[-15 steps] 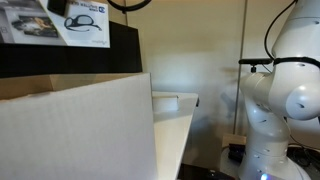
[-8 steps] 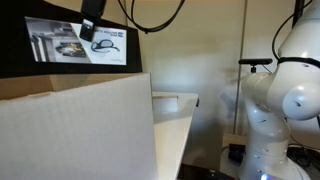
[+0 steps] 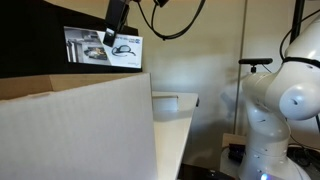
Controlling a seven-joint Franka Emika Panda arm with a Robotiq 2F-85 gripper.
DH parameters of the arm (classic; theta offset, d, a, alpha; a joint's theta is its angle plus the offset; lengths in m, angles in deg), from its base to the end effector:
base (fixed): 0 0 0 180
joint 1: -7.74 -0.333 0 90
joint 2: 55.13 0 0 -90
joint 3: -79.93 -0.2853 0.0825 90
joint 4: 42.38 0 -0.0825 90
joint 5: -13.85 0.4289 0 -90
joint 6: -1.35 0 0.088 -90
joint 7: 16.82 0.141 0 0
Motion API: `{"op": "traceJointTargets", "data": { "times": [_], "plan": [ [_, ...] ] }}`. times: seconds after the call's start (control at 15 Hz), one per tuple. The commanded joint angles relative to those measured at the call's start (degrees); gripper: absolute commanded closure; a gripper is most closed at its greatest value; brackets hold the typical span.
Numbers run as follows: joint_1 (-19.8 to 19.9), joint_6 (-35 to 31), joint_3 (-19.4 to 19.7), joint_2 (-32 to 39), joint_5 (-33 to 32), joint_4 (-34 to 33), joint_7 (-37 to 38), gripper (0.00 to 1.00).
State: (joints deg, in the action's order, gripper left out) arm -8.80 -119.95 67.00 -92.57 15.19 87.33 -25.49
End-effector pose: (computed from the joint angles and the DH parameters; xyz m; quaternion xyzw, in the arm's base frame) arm 0.4049 0.2461 0.5861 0.9178 0.3081 0.2499 0.0156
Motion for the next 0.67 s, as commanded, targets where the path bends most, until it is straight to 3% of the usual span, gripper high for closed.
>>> {"op": "traceJointTargets", "data": {
  "times": [0.0,0.4,0.6],
  "plan": [
    [1.51,-1.81,0.51,-6.24,-1.3,5.4,3.16,0.68],
    [3.88,-1.45,1.7,-13.51,-1.3,12.02,5.59,0.68],
    [4.2,-1.62,0.3,-15.85,-1.85,13.68,6.15,0.68]
  ]
}}
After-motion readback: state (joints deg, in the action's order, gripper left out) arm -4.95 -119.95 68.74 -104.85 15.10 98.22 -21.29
